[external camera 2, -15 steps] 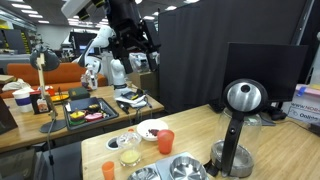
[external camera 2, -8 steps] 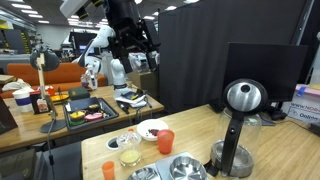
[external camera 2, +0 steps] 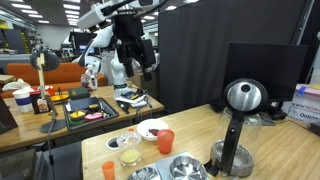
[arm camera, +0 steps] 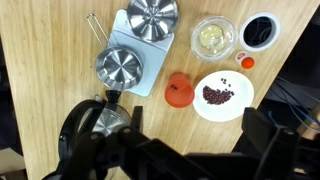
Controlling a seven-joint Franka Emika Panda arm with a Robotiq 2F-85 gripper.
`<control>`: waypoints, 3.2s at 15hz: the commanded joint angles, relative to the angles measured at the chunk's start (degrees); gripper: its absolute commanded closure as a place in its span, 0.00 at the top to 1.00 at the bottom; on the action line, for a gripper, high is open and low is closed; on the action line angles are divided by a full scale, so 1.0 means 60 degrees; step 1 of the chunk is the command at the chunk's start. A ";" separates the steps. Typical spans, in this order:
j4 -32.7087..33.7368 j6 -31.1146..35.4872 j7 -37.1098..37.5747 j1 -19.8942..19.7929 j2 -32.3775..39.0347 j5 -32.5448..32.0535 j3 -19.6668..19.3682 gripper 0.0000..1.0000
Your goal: Pick the big orange cup and put it on the left side of the table
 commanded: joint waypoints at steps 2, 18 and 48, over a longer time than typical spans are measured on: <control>0.0838 0.0491 0.1392 -0.0333 0.1484 0.0549 -0.0138 1.00; 0.1183 0.2701 0.4012 -0.0606 0.2841 0.0159 -0.0230 1.00; 0.2898 0.3264 0.6574 0.0759 0.7531 -0.0178 -0.1328 1.00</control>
